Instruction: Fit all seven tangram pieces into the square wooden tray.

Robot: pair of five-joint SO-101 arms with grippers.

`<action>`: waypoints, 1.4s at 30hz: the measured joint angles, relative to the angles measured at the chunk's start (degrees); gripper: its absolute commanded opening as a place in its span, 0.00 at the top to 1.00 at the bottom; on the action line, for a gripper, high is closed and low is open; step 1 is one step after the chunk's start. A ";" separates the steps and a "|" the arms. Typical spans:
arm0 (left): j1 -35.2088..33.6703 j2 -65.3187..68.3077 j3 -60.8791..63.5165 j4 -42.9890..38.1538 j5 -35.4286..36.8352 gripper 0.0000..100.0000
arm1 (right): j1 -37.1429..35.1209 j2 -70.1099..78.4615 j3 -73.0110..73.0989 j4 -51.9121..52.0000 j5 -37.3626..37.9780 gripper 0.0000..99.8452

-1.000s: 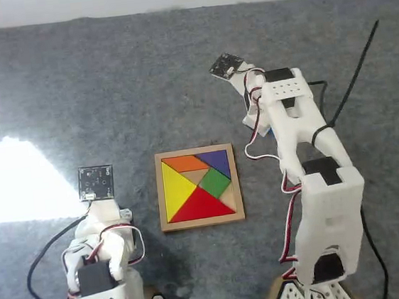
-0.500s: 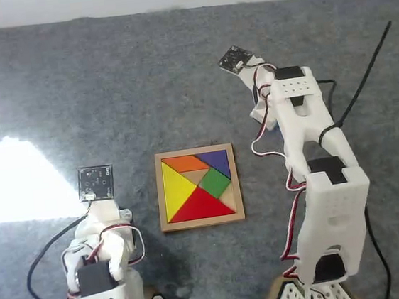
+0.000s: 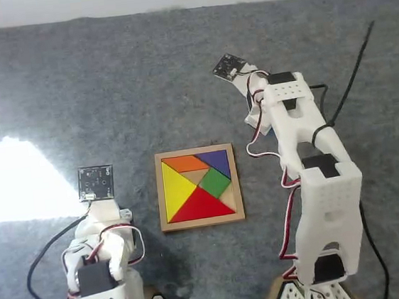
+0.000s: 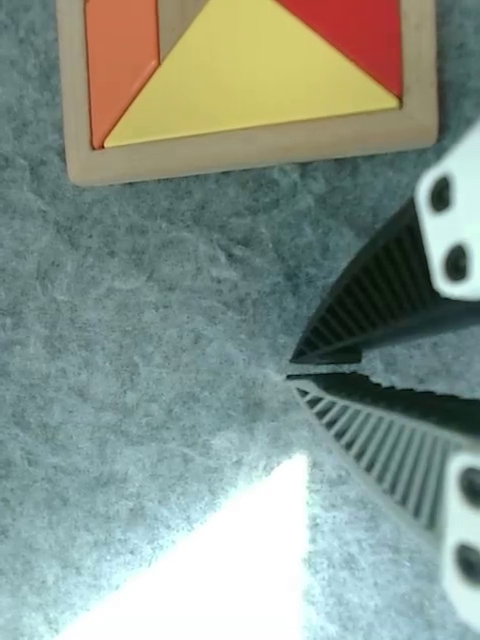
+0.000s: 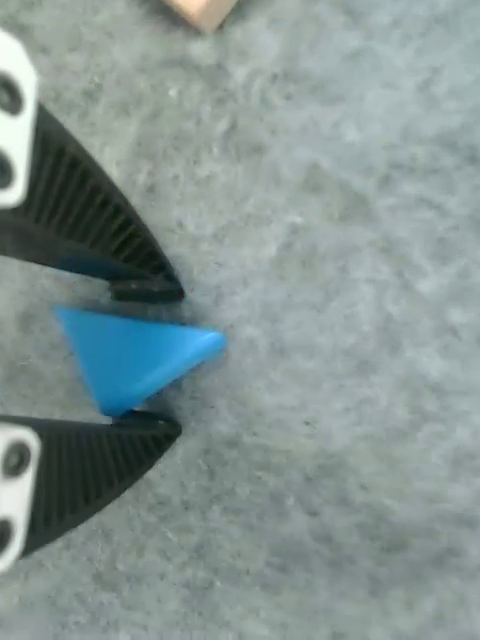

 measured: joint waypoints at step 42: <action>0.00 0.00 0.00 0.00 0.00 0.99 | -35.43 -15.65 5.80 41.49 45.36 0.99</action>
